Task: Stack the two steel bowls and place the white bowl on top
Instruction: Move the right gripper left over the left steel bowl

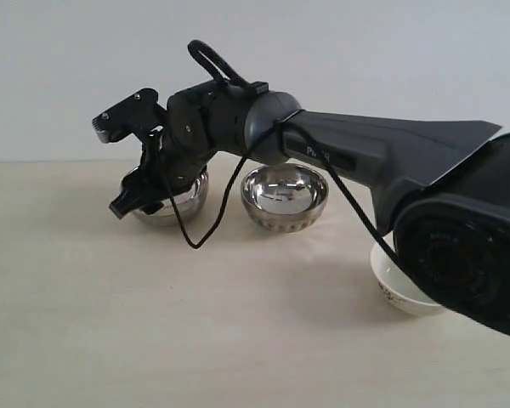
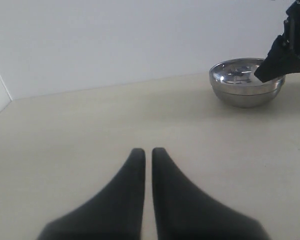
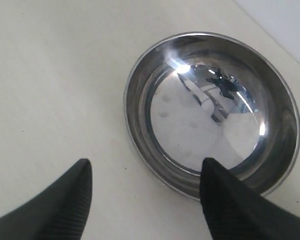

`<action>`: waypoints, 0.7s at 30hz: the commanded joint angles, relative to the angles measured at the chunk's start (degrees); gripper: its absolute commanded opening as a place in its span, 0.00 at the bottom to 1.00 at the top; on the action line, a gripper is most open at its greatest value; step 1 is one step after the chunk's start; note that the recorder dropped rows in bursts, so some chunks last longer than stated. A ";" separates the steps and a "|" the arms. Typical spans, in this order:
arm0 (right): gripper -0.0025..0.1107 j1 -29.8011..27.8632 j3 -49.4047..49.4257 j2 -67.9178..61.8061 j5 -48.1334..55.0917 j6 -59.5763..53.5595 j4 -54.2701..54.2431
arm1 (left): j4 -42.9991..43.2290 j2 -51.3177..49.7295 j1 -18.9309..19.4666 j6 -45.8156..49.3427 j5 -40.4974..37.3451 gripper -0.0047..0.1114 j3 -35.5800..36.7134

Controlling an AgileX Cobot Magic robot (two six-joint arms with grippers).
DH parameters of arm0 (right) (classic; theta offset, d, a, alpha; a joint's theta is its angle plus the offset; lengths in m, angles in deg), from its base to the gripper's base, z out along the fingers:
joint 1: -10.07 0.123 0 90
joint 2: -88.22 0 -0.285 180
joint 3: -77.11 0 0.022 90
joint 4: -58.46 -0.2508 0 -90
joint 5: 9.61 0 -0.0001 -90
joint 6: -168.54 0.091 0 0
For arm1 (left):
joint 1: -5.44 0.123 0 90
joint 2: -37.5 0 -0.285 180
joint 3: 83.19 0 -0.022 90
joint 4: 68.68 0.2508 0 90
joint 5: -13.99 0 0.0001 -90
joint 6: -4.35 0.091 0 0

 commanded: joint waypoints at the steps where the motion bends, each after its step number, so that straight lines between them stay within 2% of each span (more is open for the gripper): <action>1: 0.52 0.49 -0.21 0.16 -2.05 3.87 0.02 | -0.49 0.22 0.17 -0.56 0.45 0.07 0.20; 7: 0.52 0.49 -0.19 -2.11 -3.84 8.35 0.02 | -0.49 0.22 0.17 -0.56 0.45 0.07 0.20; 21: 0.52 0.61 -0.19 -6.49 -7.18 8.66 0.25 | -0.49 0.22 0.17 -0.56 0.45 0.07 0.20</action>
